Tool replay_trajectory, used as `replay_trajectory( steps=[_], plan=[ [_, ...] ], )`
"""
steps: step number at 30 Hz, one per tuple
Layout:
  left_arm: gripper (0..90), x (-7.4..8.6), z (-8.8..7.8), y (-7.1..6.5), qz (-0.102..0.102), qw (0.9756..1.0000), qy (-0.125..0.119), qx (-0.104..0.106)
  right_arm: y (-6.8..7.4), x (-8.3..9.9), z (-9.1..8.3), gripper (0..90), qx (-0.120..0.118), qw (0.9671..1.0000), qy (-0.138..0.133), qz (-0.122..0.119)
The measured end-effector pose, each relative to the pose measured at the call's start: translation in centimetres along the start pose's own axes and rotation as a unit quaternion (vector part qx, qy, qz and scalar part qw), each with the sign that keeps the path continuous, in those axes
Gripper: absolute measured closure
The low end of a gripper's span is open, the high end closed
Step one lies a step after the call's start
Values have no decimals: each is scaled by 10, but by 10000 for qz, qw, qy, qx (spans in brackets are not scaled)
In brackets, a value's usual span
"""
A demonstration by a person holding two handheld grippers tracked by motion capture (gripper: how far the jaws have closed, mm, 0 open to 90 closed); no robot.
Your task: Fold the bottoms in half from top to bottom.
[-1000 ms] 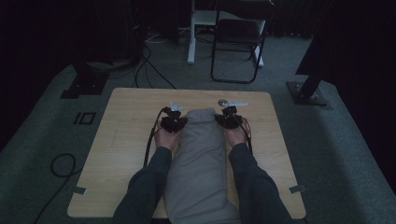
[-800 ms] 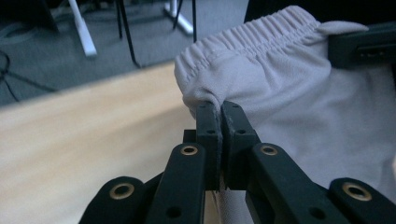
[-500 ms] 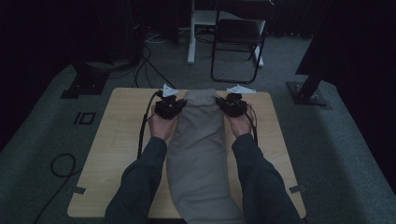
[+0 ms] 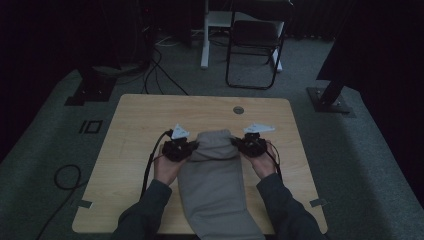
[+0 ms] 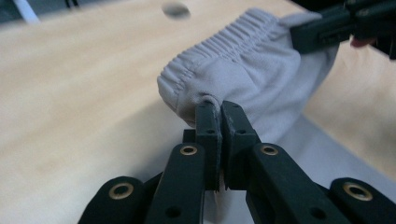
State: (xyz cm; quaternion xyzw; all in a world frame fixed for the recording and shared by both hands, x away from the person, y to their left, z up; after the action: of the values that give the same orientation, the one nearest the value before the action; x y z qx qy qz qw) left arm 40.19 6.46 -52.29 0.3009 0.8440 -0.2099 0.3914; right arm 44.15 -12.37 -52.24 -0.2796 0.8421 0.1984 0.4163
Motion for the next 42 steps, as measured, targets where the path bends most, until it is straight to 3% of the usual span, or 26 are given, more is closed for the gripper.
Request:
replay_trajectory(
  steps=[5,8,11,13,14,15,19,25,32,42],
  plan=[
    [865,42,1,-25,164,9988,433,129,21,44,-8,874,-118,9990,398,-159],
    [864,64,-1,-37,186,9976,638,191,32,68,-12,873,-260,9978,608,-87],
    [863,81,2,-44,247,9957,874,178,41,88,-12,871,-333,9957,860,-128],
    [863,95,9,-46,321,9933,1108,110,44,99,-8,868,-230,9936,1060,-305],
    [863,98,11,-45,326,9934,1091,108,44,103,-6,864,-203,9927,1140,-334],
    [863,98,12,-45,271,9947,981,113,45,105,-4,863,-205,9927,1144,-313],
    [863,95,16,-34,296,9963,808,-14,42,102,1,861,-167,9933,1103,-316],
    [863,77,33,0,191,9974,648,-244,31,86,22,861,-14,9942,1016,-341],
    [863,50,61,39,193,9967,578,-537,4,60,54,861,206,9951,948,-183],
    [863,22,91,66,53,9957,558,-734,-31,33,84,859,619,9935,952,28]
  ],
)
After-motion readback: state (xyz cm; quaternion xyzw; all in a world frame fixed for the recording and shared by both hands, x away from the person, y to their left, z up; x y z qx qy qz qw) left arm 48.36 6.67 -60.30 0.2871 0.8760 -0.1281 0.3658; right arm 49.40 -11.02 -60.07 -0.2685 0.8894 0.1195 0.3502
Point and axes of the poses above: each handheld gripper's, and its own axes: z roughly forward along the jaws, x roughly out of its underside, y roughly to its left, the point moved 8 cm from there along z, roughly forward along the jaws, and after that the axes turned 1 degree about x, right-handed, at the moved point
